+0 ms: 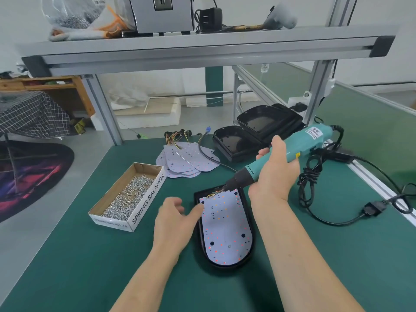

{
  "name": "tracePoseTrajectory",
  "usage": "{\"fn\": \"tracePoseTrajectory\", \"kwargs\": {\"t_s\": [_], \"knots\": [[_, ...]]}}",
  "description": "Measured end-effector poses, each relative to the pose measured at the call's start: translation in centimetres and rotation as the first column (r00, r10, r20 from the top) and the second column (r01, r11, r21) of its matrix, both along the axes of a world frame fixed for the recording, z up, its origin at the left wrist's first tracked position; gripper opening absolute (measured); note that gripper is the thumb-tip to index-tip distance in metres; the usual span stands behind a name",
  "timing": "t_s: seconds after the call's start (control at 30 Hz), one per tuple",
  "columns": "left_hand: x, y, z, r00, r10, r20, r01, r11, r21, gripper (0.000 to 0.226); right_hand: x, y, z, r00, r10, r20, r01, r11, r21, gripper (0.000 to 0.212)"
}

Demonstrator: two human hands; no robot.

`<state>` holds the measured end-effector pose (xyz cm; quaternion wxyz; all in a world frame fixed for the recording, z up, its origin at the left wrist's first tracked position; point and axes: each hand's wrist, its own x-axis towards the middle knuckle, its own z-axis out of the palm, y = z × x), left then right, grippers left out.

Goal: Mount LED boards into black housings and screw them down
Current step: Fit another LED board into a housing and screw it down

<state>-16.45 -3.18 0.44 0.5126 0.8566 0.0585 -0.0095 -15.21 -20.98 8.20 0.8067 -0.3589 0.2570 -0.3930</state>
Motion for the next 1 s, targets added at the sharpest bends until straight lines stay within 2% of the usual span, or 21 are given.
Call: {"fn": "tracePoseTrajectory", "kwargs": {"t_s": [0.03,0.1,0.23,0.33,0.4,0.47,0.6,1.0], "knots": [[0.4,0.0,-0.1,0.990,-0.042,-0.136,0.042,0.999,-0.002,0.065,0.2,0.1,0.0,1.000,-0.010,0.001,0.010,0.999,-0.036,0.014],[1.1,-0.6,0.2,0.959,-0.126,-0.253,0.131,0.991,0.000,0.075,0.6,0.5,0.1,1.000,-0.023,0.012,0.024,0.993,-0.113,0.016],[2.1,-1.8,1.1,0.926,-0.209,-0.315,0.224,0.974,0.012,0.063,1.3,1.3,-0.1,0.999,-0.023,0.048,0.035,0.966,-0.255,0.017],[2.5,-1.9,0.8,0.885,-0.305,-0.351,0.268,0.952,-0.150,0.050,1.8,1.9,-0.3,0.999,-0.015,0.038,0.028,0.923,-0.384,0.019],[2.3,-2.1,0.5,0.865,-0.352,-0.357,0.273,0.928,-0.254,0.022,2.1,2.3,-0.5,1.000,-0.015,0.010,0.018,0.885,-0.465,0.019],[2.1,-2.3,0.3,0.869,-0.356,-0.345,0.244,0.913,-0.327,0.010,2.4,2.6,-0.9,1.000,-0.009,0.008,0.011,0.852,-0.523,0.016],[2.0,-2.6,0.1,0.877,-0.351,-0.329,0.220,0.901,-0.374,0.013,2.8,3.3,-1.7,1.000,0.006,0.001,-0.004,0.796,-0.605,0.017],[2.2,-2.7,-0.6,0.890,-0.343,-0.301,0.214,0.896,-0.390,0.014,3.2,4.0,-2.4,1.000,0.019,-0.012,-0.022,0.738,-0.675,0.020]]}}
